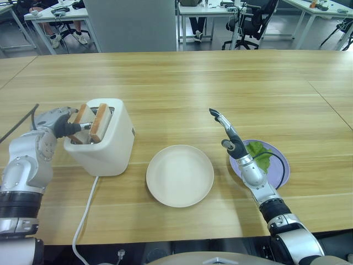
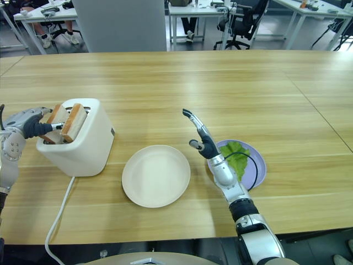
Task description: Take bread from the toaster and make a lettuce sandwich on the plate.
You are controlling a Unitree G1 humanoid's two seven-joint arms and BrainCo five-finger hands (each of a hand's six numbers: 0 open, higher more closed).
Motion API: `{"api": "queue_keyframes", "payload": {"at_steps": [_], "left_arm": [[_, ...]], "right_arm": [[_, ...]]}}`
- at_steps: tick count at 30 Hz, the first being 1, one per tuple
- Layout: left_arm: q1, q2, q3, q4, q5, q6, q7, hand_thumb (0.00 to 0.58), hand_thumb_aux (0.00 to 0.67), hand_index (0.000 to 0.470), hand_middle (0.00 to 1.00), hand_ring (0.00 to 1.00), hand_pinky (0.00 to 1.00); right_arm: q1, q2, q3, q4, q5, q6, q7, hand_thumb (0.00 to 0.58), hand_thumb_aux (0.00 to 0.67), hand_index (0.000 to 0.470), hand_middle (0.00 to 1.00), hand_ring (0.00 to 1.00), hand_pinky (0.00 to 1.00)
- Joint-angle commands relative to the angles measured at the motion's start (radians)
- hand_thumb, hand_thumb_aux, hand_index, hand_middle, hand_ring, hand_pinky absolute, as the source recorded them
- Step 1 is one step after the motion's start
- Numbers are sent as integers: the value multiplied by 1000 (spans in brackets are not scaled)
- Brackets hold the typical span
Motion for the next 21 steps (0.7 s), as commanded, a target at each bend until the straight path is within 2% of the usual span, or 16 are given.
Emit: {"api": "queue_keyframes", "payload": {"at_steps": [1, 2, 3, 4, 5, 6, 9, 10, 11, 12, 16, 20, 21], "left_arm": [[3, 12, -48, 60, -10, -8, -4, 9, 5, 4, 0, 0, 0], [2, 15, -52, 66, -11, -6, -5, 53, 32, 22, 0, 0, 0], [2, 20, -58, 72, -9, -3, -5, 156, 97, 67, 0, 0, 0], [2, 25, -62, 75, -9, 0, -5, 201, 129, 88, 0, 0, 0], [2, 29, -66, 77, -10, 3, -4, 360, 257, 177, 0, 0, 0], [2, 30, -67, 79, -16, 2, -5, 434, 334, 229, 0, 0, 0], [1, 24, -65, 68, -41, -8, 4, 449, 352, 242, 0, 0, 0], [-2, 18, -62, 60, -51, -16, 15, 496, 415, 285, 0, 0, 0], [-6, 12, -56, 50, -61, -23, 31, 551, 520, 357, 0, 0, 0], [-10, 5, -49, 38, -71, -28, 51, 580, 670, 460, 0, 0, 0], [-40, -34, 17, -11, -132, -79, 185, 580, 670, 460, 0, 0, 0], [-39, -36, 60, -36, -181, -116, 249, 580, 670, 460, 0, 0, 0], [-36, -36, 71, -46, -191, -120, 261, 580, 670, 460, 31, 31, 31]], "right_arm": [[14, -5, -9, -22, 14, 19, 10, 0, 0, 0, 0, 0, 0], [15, -5, -10, -23, 15, 21, 10, 0, 0, 0, 0, 0, 0], [15, -6, -10, -26, 17, 23, 11, 0, 0, 0, 0, 0, 0], [16, -6, -11, -29, 18, 24, 12, 0, 0, 0, 0, 0, 0], [16, -7, -11, -32, 20, 26, 13, 0, 0, 0, 0, 0, 0], [17, -8, -12, -35, 21, 27, 14, 0, 0, 0, 0, 0, 0], [22, -13, -16, -51, 21, 35, 13, 0, 0, 0, 0, 0, 0], [24, -17, -19, -62, 15, 41, 8, 0, 0, 0, 0, 0, 0], [24, -26, -23, -75, -3, 49, -3, 0, 0, 0, 0, 0, 0], [24, -38, -27, -90, -29, 60, -18, 0, 0, 0, 0, 0, 0], [22, -239, -38, -216, -358, 272, -129, 0, 0, 0, 0, 0, 0], [69, -367, -25, -247, -449, 414, -117, 0, 0, 0, 0, 0, 0], [86, -390, -18, -253, -461, 432, -110, 0, 0, 0, 0, 0, 0]]}}
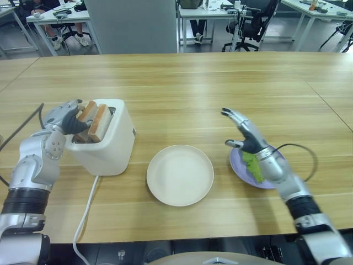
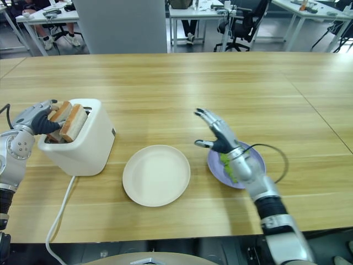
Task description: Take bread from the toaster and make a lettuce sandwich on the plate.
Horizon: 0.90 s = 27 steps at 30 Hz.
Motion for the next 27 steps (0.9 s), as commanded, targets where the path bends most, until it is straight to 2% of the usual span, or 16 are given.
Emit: {"api": "queue_keyframes", "payload": {"at_steps": [1, 3, 5, 6, 9, 11, 12, 13, 14, 15, 17, 19, 22, 27], "left_arm": [[-4, 2, 66, -53, -44, -30, 68, 580, 670, 460, 67, 67, 67], [4, -1, 89, -78, -65, -37, 79, 580, 670, 460, 212, 212, 212], [10, -4, 105, -106, -77, -40, 92, 580, 670, 460, 251, 251, 251], [16, -4, 116, -121, -82, -39, 96, 580, 670, 460, 408, 408, 408], [34, 3, 156, -169, -91, -38, 116, 580, 670, 460, 616, 616, 616], [34, 9, 187, -202, -95, -43, 134, 580, 670, 460, 710, 710, 710], [39, 12, 209, -224, -97, -45, 143, 580, 670, 460, 827, 827, 827], [42, 15, 233, -250, -98, -49, 154, 580, 670, 460, 886, 886, 886], [44, 17, 248, -268, -98, -52, 160, 580, 670, 460, 886, 886, 886], [44, 19, 270, -298, -100, -61, 169, 580, 670, 460, 996, 996, 996], [42, 22, 312, -372, -111, -85, 175, 580, 670, 460, 1000, 1000, 1000], [40, 22, 341, -445, -126, -100, 163, 580, 670, 460, 1000, 1000, 1000], [37, 4, 353, -530, -192, -109, 112, 580, 670, 460, 1000, 1000, 1000], [54, -45, 295, -645, -308, -91, 4, 580, 670, 460, 1000, 1000, 1000]], "right_arm": [[66, -54, 25, -31, -70, 93, 20, 0, 0, 0, 0, 0, 0], [106, -94, 44, -46, -103, 125, 34, 0, 0, 0, 0, 0, 0], [140, -128, 60, -45, -136, 153, 33, 0, 0, 0, 0, 0, 0], [146, -139, 68, -39, -145, 164, 33, 0, 0, 0, 0, 0, 0], [145, -160, 101, 8, -176, 186, 21, 0, 0, 0, 0, 0, 0], [142, -167, 123, 43, -191, 195, 13, 0, 0, 0, 0, 0, 0], [131, -166, 137, 67, -198, 195, 7, 14, 8, 5, 0, 0, 0], [120, -165, 153, 94, -210, 196, 1, 31, 18, 13, 0, 0, 0], [111, -164, 164, 113, -217, 196, -6, 31, 18, 13, 0, 0, 0], [104, -165, 175, 128, -226, 202, -10, 83, 50, 34, 0, 0, 0], [96, -172, 191, 146, -234, 212, -21, 140, 87, 60, 0, 0, 0], [94, -183, 198, 162, -237, 218, -38, 156, 97, 67, 0, 0, 0], [102, -207, 198, 163, -236, 234, -56, 124, 76, 52, 0, 0, 0], [109, -231, 213, 194, -238, 261, -71, 124, 76, 52, 0, 0, 0]]}}
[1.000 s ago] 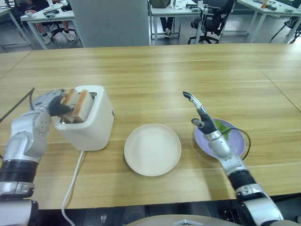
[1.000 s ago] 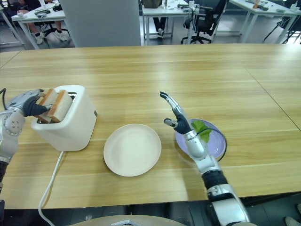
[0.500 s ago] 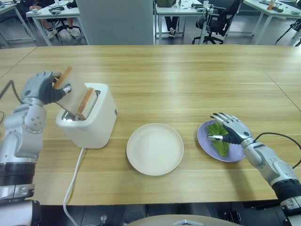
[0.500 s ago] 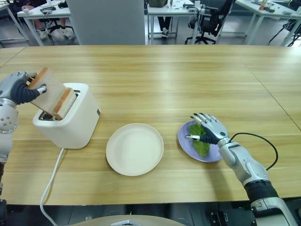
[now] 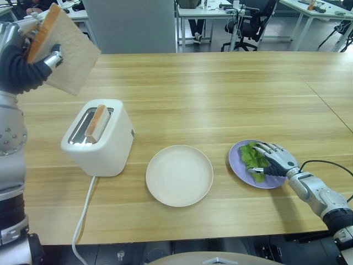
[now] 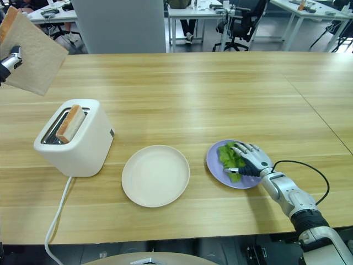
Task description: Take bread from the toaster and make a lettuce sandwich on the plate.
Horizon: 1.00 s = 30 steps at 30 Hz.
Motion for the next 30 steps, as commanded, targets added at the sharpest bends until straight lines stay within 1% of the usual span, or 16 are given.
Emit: {"api": "queue_keyframes", "payload": {"at_steps": [1, 9, 10, 11, 12, 13, 14, 15, 17, 20, 21, 22, 23, 24, 25, 30], "left_arm": [[18, -43, -61, -77, -86, 13, -87, 580, 670, 460, 1000, 1000, 1000], [41, -110, -193, -111, -131, 21, -197, 580, 670, 460, 1000, 1000, 1000], [43, -119, -210, -111, -135, 21, -207, 580, 670, 460, 1000, 1000, 1000], [47, -129, -223, -115, -138, 23, -217, 580, 670, 460, 1000, 1000, 1000], [48, -139, -237, -115, -141, 26, -226, 580, 670, 460, 1000, 1000, 1000], [51, -148, -257, -113, -143, 30, -238, 580, 670, 460, 1000, 1000, 1000], [53, -155, -277, -108, -141, 32, -250, 580, 670, 460, 1000, 1000, 1000], [54, -167, -301, -100, -141, 34, -260, 580, 670, 460, 996, 996, 996], [58, -190, -359, -76, -137, 37, -288, 580, 670, 460, 996, 996, 996], [69, -219, -441, -25, -117, 37, -321, 580, 670, 460, 992, 992, 992], [73, -226, -467, -2, -107, 34, -330, 580, 670, 460, 992, 992, 992], [78, -233, -496, 25, -99, 31, -343, 580, 670, 460, 992, 992, 992], [82, -240, -520, 53, -96, 27, -353, 580, 670, 460, 988, 988, 988], [84, -248, -540, 82, -90, 21, -359, 580, 670, 460, 988, 988, 988], [84, -256, -564, 116, -82, 16, -367, 580, 670, 460, 988, 988, 988], [76, -291, -674, 282, -47, -16, -411, 580, 670, 460, 980, 980, 980]], "right_arm": [[7, -14, 20, 41, -3, 20, -15, 124, 76, 52, 0, 0, 0], [-3, -15, 40, 62, 1, 27, -29, 112, 68, 47, 0, 0, 0], [-2, -16, 44, 64, 1, 29, -28, 116, 71, 49, 0, 0, 0], [-4, -15, 51, 70, -1, 28, -27, 140, 87, 60, 0, 0, 0], [-5, -14, 57, 75, -2, 28, -27, 172, 108, 74, 0, 0, 0], [-6, -13, 63, 78, -3, 27, -25, 223, 145, 99, 0, 0, 0], [-7, -13, 69, 82, -4, 26, -23, 379, 276, 189, 0, 0, 0], [-8, -11, 73, 87, -3, 23, -24, 443, 344, 236, 0, 0, 0], [-8, -12, 78, 94, 0, 19, -26, 447, 349, 240, 0, 0, 0], [-12, -9, 83, 101, 3, 12, -29, 519, 452, 310, 0, 0, 0], [-14, -7, 83, 103, 5, 9, -29, 547, 510, 350, 0, 0, 0], [-15, -6, 83, 103, 7, 6, -30, 557, 536, 368, 0, 0, 0], [-16, -5, 83, 103, 8, 3, -33, 579, 644, 442, 0, 0, 0], [-16, -4, 81, 102, 11, -1, -37, 579, 644, 442, 0, 0, 0], [-17, -4, 78, 96, 14, -5, -41, 580, 670, 460, 0, 0, 0], [-13, -10, 49, 37, 44, -36, -76, 580, 670, 460, 0, 0, 0]]}}
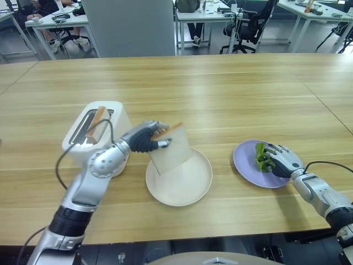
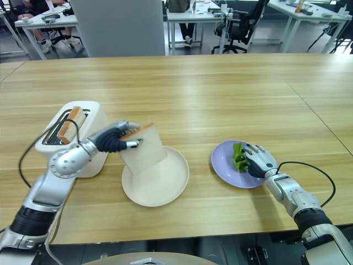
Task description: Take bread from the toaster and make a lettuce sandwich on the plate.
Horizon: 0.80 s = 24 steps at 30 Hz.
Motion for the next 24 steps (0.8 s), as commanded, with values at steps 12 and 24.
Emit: {"api": "queue_keyframes", "payload": {"at_steps": [12, 24], "left_arm": [[-125, -40, -268, 438, 344, -225, 138, 0, 0, 0, 86, 86, 86], [-191, 5, -257, 347, 581, -317, 421, 0, 0, 0, 0, 0, 0]], "right_arm": [[63, -3, -101, -397, 90, -97, -59, 580, 670, 460, 0, 0, 0], [44, 154, 11, -526, 88, -157, 107, 580, 670, 460, 0, 0, 0]]}}
